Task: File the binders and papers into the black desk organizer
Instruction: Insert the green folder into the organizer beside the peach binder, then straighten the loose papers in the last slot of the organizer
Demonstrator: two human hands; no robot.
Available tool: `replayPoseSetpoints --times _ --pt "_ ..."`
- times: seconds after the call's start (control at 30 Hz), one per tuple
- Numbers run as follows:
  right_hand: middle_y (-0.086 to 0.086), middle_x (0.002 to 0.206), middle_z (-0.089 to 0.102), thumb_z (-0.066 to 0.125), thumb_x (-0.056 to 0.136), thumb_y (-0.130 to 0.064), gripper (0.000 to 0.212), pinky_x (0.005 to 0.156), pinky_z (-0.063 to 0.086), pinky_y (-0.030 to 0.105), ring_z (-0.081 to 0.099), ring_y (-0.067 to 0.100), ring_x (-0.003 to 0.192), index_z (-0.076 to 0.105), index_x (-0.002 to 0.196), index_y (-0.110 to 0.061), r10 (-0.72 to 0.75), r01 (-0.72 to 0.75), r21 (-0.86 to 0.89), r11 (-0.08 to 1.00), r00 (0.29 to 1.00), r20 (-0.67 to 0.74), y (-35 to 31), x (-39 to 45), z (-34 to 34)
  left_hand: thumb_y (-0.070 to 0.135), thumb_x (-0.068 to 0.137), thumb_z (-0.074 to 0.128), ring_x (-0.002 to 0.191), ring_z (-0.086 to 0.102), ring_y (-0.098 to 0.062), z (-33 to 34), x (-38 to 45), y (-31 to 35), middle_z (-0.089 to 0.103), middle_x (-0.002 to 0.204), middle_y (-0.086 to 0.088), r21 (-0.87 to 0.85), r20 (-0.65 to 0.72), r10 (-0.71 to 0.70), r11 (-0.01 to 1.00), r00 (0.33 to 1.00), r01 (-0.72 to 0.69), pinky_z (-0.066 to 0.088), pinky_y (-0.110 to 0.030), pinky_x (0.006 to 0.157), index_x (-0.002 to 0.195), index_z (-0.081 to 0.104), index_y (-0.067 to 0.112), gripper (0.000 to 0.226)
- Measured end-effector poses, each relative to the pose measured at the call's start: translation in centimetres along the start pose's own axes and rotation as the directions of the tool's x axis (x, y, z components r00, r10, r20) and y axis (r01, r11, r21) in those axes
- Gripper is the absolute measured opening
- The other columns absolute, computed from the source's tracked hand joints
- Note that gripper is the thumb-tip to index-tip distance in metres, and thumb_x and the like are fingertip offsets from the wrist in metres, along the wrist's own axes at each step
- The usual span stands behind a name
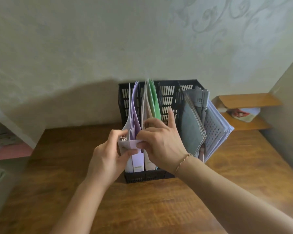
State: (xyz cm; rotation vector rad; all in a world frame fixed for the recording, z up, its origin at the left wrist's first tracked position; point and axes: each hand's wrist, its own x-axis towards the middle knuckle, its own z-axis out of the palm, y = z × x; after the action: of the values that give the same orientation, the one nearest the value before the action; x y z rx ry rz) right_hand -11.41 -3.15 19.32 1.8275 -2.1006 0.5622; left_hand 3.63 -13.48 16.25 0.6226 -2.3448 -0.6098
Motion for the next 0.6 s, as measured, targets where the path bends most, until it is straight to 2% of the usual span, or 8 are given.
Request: replayPoseSetpoints --times 0.1,0.17,0.27,0.33,0.37,0.43,0.53,0.6 --pt "-0.005 0.082 0.069 0.064 0.079 -0.021 0.009 0.106 0.012 0.07 0.053 0.027 0.113 0.065 0.088 -0.019 -0.044 0.043 0.021 0.999 0.998 0.034 0.1 -0.2 -0.3 0.047 0.075 0.07 0.062 0.068 -0.016 0.4 -0.4 0.1 0.073 0.092 -0.003 0.041 -0.036 0.007 0.999 0.999 -0.006 0.054 -0.023 0.048 0.127 0.048 0.02 0.063" --pt "-0.003 0.094 0.069 0.062 0.085 -0.029 0.026 0.109 0.015 0.064 0.048 0.027 0.121 0.062 0.11 -0.02 -0.076 0.075 0.038 0.996 0.997 0.014 0.1 -0.8 -0.9 0.049 0.075 0.069 0.067 0.071 -0.02 0.5 -0.7 0.3 0.073 0.101 -0.005 0.084 -0.035 -0.026 0.996 0.999 0.029 0.055 -0.024 0.051 0.135 0.043 0.022 0.071" --pt "0.003 0.104 0.067 0.066 0.087 -0.019 0.031 0.105 0.035 0.046 0.054 0.026 0.114 0.062 0.117 -0.01 0.043 0.036 0.251 0.967 0.953 -0.301 0.5 -4.9 -2.1 0.06 0.073 0.069 0.104 0.067 -0.027 0.5 -1.3 0.6 0.058 0.136 -0.002 0.039 -0.064 -0.266 0.962 0.962 0.269 0.058 -0.043 0.08 0.144 0.026 0.035 0.087" --pt "0.0 0.09 0.067 0.063 0.085 -0.007 0.013 0.08 0.049 0.031 0.062 0.016 0.087 0.067 0.098 -0.006 0.297 -0.085 0.4 0.913 0.811 -0.504 1.7 -9.6 -1.6 0.052 0.078 0.072 0.122 0.054 -0.033 0.7 -1.8 1.5 0.052 0.139 -0.012 0.066 -0.235 -0.068 0.994 0.97 0.086 0.047 -0.054 0.098 0.14 0.04 0.012 0.08" --pt "-0.006 0.082 0.065 0.061 0.086 -0.008 0.008 0.068 0.049 0.025 0.06 0.008 0.075 0.067 0.092 -0.009 0.449 -0.224 0.441 0.869 0.732 -0.512 2.7 -11.7 -1.0 0.041 0.078 0.071 0.118 0.053 -0.039 1.0 -2.1 2.6 0.055 0.129 -0.02 0.091 -0.359 0.106 0.993 0.927 -0.078 0.045 -0.056 0.097 0.128 0.051 0.002 0.066" --pt "-0.012 0.073 0.065 0.059 0.086 -0.015 0.01 0.055 0.047 0.025 0.058 0.002 0.061 0.067 0.091 -0.016 0.677 -0.515 0.444 0.733 0.62 -0.397 5.2 -14.1 0.8 0.029 0.077 0.068 0.099 0.058 -0.039 2.4 -2.3 5.6 0.06 0.109 -0.013 0.081 -0.437 0.362 0.927 0.823 -0.365 0.046 -0.052 0.089 0.104 0.061 0.009 0.035" --pt "-0.005 0.071 0.07 0.057 0.087 -0.022 0.018 0.054 0.047 0.028 0.064 0.014 0.06 0.069 0.099 -0.019 0.756 -0.662 0.373 0.65 0.612 -0.232 8.2 -14.2 3.2 0.021 0.078 0.072 0.084 0.061 -0.031 6.8 -0.8 10.1 0.063 0.097 -0.002 -0.026 -0.269 0.551 0.816 0.79 -0.578 0.05 -0.04 0.082 0.099 0.065 0.017 0.023" --pt "-0.002 0.074 0.071 0.061 0.084 -0.017 0.015 0.05 0.047 0.029 0.063 0.019 0.06 0.069 0.098 -0.019 0.739 -0.657 0.351 0.667 0.643 -0.2 9.4 -13.3 4.1 0.018 0.079 0.074 0.086 0.059 -0.027 10.4 0.8 11.9 0.065 0.096 -0.003 -0.06 -0.156 0.493 0.861 0.856 -0.506 0.051 -0.038 0.079 0.104 0.067 0.014 0.026"
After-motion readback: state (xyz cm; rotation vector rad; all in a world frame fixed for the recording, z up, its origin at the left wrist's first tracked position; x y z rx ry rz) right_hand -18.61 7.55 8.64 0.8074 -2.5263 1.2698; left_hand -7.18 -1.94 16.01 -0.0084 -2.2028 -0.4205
